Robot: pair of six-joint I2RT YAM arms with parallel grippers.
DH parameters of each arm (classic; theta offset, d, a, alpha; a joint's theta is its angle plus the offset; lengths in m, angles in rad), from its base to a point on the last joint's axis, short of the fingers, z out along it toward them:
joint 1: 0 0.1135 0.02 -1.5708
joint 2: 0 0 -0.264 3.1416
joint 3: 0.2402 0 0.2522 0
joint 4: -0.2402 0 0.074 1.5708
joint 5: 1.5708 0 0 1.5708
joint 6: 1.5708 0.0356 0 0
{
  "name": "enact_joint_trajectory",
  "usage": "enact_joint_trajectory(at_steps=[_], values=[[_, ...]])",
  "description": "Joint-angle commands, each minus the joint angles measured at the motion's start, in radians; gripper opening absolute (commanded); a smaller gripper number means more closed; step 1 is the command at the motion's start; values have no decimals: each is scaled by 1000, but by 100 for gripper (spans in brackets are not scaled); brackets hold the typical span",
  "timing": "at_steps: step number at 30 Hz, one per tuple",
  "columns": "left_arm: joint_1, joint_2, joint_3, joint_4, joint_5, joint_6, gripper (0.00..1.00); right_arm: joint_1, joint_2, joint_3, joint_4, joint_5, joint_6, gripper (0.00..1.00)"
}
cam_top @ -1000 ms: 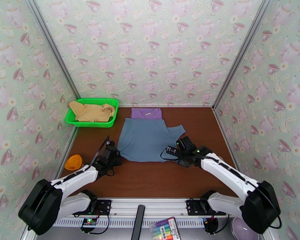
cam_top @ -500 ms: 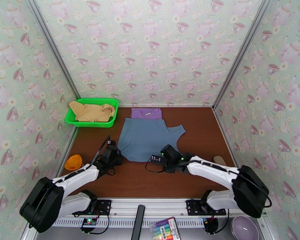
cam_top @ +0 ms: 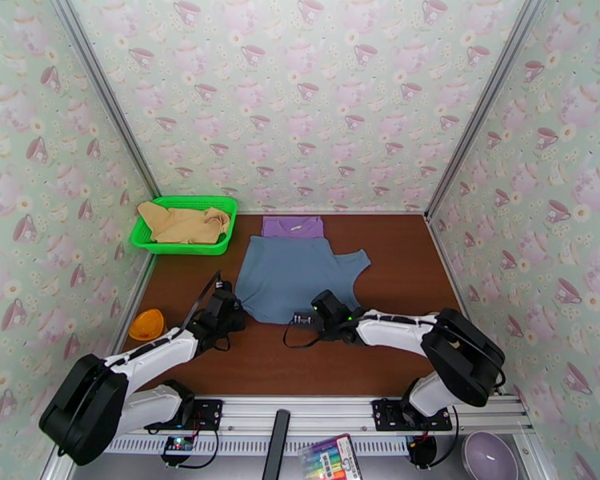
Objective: Fold and stack the mixed laundry pile
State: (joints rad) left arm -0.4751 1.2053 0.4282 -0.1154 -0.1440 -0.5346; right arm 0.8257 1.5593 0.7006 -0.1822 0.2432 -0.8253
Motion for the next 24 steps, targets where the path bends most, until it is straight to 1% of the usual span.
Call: enact_joint_trajectory(at_steps=[1, 3, 8, 11, 13, 17, 21, 24], values=[[-5, -5, 29, 1, 18, 10, 0, -5, 0, 25, 26, 16, -7, 27], [-5, -6, 29, -1, 18, 10, 0, -16, -32, 49, -19, -23, 6, 25], [-5, -3, 35, -7, 15, 14, 0, -92, -94, 140, -187, -195, 38, 23], [-5, 4, 35, -6, 16, 14, 0, -163, -88, 187, -254, -311, 46, 22], [-6, 11, 38, -4, 19, 15, 0, -194, -64, 210, -279, -361, 46, 25], [-5, 27, 45, -3, 29, 15, 0, -230, 4, 249, -289, -380, 60, 27], [-5, 46, 55, -1, 40, 17, 0, -245, 63, 278, -257, -363, 82, 29], [-6, 51, 60, -2, 46, 16, 0, -246, 62, 290, -247, -343, 99, 29]])
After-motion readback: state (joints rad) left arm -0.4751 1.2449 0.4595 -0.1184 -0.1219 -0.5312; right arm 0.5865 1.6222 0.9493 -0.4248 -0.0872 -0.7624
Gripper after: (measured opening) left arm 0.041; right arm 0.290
